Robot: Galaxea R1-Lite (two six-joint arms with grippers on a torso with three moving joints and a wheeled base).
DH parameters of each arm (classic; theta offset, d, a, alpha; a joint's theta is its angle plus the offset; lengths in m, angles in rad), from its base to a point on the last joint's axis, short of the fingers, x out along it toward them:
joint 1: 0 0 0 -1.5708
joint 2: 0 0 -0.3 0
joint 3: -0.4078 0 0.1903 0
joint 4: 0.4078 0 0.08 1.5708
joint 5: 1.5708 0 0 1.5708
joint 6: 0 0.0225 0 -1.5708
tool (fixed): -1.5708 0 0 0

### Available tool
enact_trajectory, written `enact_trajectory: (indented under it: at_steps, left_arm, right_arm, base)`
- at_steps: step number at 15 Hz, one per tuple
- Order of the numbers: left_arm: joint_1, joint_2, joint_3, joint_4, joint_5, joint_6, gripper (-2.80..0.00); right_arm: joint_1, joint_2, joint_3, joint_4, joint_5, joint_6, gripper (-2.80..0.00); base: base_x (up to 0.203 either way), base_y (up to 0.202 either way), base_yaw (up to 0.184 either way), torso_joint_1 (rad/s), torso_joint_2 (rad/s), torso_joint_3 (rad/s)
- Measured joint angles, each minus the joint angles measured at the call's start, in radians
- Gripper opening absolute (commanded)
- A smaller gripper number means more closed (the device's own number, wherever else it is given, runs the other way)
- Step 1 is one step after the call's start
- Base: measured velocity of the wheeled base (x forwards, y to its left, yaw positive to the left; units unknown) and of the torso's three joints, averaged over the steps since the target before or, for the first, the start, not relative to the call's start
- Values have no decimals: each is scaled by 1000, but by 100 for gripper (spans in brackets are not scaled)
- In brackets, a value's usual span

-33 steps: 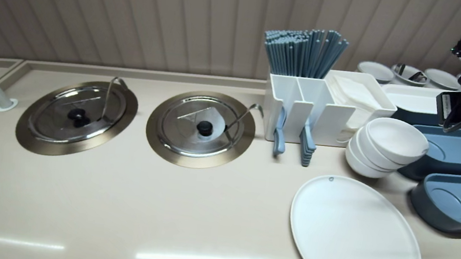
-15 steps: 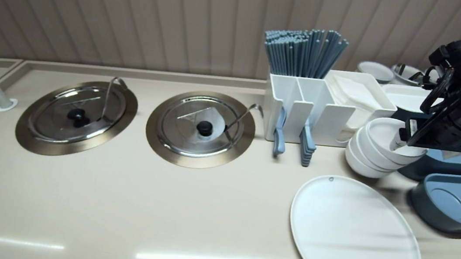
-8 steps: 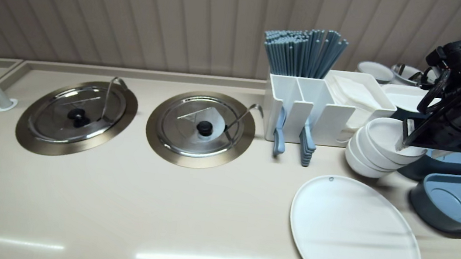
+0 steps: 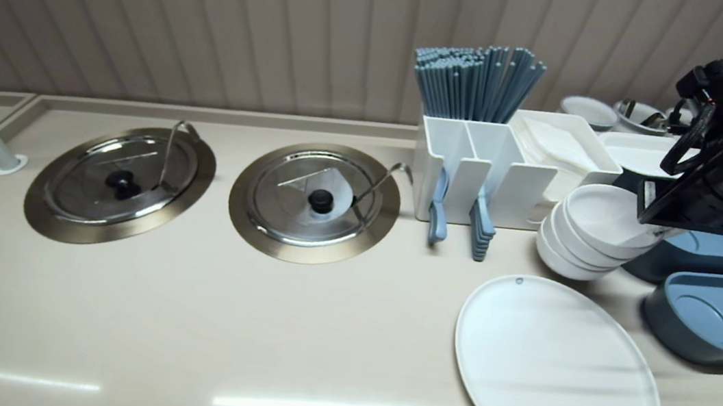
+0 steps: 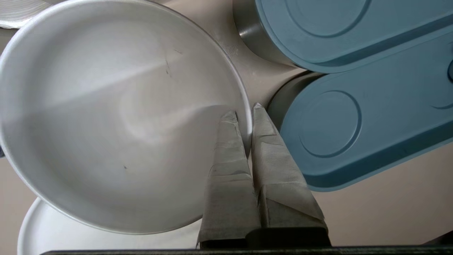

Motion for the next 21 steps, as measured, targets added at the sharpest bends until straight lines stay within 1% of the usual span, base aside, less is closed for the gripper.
enact_trajectory:
  at_steps: [4, 12, 21]
  left_arm:
    - [0, 0, 0, 0, 0, 0, -280]
    - [0, 0, 0, 0, 0, 0, -280]
    - [0, 0, 0, 0, 0, 0, -280]
  right_arm:
    - [-3, -4, 0, -1, 1, -1, -280]
    - [-22, -44, -2, -84, -1, -39, -280]
    - [-25, -110, -3, -105, 3, -70, -280]
  base:
    - [0, 0, 0, 0, 0, 0]
    - [0, 0, 0, 0, 0, 0]
    - [0, 0, 0, 0, 0, 0]
